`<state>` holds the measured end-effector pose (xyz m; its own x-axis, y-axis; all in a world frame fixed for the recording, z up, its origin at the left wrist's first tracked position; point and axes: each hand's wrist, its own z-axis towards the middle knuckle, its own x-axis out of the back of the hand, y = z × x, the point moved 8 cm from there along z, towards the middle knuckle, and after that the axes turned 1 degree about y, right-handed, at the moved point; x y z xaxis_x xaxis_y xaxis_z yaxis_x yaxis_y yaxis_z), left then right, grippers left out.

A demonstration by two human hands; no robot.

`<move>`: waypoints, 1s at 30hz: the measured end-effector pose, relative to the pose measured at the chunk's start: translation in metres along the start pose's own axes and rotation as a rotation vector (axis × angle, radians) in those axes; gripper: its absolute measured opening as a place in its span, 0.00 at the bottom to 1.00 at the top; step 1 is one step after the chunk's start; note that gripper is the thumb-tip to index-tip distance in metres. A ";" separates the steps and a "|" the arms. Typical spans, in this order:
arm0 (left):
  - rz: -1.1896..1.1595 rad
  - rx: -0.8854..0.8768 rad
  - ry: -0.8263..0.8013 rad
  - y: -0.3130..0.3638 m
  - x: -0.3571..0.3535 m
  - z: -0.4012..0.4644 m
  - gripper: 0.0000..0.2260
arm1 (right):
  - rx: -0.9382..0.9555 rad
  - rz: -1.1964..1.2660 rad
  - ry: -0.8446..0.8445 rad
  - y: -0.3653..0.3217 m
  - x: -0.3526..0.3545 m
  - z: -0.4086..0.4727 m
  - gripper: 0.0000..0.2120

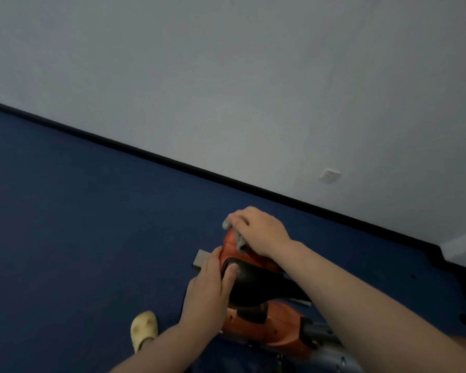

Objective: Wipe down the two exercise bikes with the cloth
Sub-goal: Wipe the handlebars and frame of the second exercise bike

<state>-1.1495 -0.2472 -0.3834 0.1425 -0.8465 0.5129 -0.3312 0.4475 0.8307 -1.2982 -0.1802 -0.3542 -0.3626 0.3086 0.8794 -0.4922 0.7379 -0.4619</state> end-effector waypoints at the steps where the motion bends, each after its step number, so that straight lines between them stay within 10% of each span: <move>1: -0.006 0.005 -0.005 -0.001 0.000 0.000 0.21 | 0.113 -0.070 0.026 -0.010 0.000 -0.007 0.17; 5: 0.012 -0.061 -0.028 0.002 0.002 0.001 0.20 | 0.544 -0.157 0.023 -0.021 0.004 -0.045 0.17; 12: 0.053 -0.059 -0.017 -0.004 -0.002 0.006 0.21 | -0.092 -0.026 0.015 -0.001 0.002 0.000 0.16; 17: 0.181 -0.140 0.036 0.000 0.002 0.003 0.28 | 0.251 -0.167 0.179 -0.014 0.004 -0.062 0.20; 26: 0.373 -0.381 0.066 0.016 0.003 0.007 0.23 | -0.376 -0.141 0.151 0.030 0.008 -0.059 0.22; 30: 0.338 -0.416 -0.003 0.015 0.002 0.009 0.23 | -0.188 -0.226 0.242 -0.003 -0.005 -0.075 0.25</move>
<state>-1.1631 -0.2451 -0.3714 0.0889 -0.6359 0.7666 0.0399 0.7713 0.6352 -1.2353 -0.1385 -0.3484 -0.0529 0.2416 0.9689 -0.3769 0.8937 -0.2435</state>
